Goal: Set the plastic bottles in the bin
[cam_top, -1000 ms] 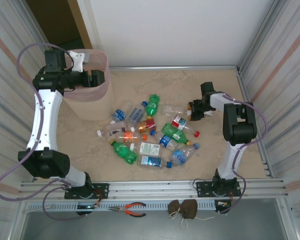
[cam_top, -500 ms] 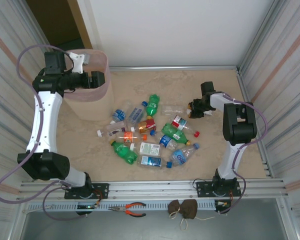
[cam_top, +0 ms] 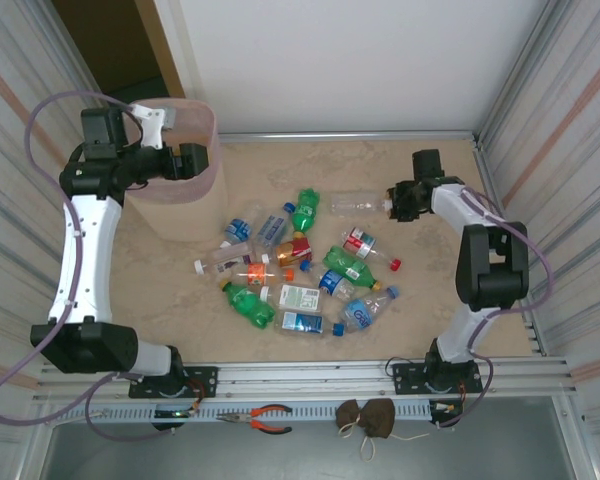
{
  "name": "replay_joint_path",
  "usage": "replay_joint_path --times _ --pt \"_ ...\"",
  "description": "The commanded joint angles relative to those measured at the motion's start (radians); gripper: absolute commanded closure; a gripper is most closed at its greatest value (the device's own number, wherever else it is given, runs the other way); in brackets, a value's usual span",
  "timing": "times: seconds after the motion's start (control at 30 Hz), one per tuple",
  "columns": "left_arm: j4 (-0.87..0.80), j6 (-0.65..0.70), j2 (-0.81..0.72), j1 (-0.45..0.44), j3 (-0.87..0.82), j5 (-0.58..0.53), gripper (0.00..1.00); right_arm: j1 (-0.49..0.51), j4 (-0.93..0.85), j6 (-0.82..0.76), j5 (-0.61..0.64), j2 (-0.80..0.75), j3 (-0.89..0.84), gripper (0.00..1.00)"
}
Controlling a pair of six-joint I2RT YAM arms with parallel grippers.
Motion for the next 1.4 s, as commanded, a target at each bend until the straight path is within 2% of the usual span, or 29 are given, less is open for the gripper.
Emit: replay_joint_path --times 0.0,0.23,0.43,0.63,1.0,1.13,1.37 --pt "0.078 -0.015 -0.046 -0.012 -0.013 0.058 0.19 -0.006 0.022 -0.164 0.082 -0.091 0.028 0.83" --pt "0.131 0.044 -0.085 -0.12 -0.014 0.049 0.19 0.007 0.105 -0.495 0.066 -0.231 0.041 0.89" --pt "0.177 0.097 -0.082 -0.265 -0.005 0.008 0.17 0.036 0.068 -0.654 0.04 -0.324 0.098 0.93" --pt "0.179 0.142 -0.003 -0.418 0.059 -0.04 0.15 0.108 0.015 -0.741 0.061 -0.395 0.152 0.93" --pt "0.075 0.269 0.225 -0.614 0.206 -0.028 0.12 0.237 -0.063 -0.8 0.084 -0.469 0.241 0.93" --pt "0.031 0.305 0.294 -0.65 0.257 -0.038 0.11 0.262 -0.078 -0.801 0.086 -0.48 0.258 0.93" --pt "-0.044 0.365 0.388 -0.681 0.322 0.053 0.12 0.299 -0.092 -0.821 0.115 -0.489 0.282 0.93"
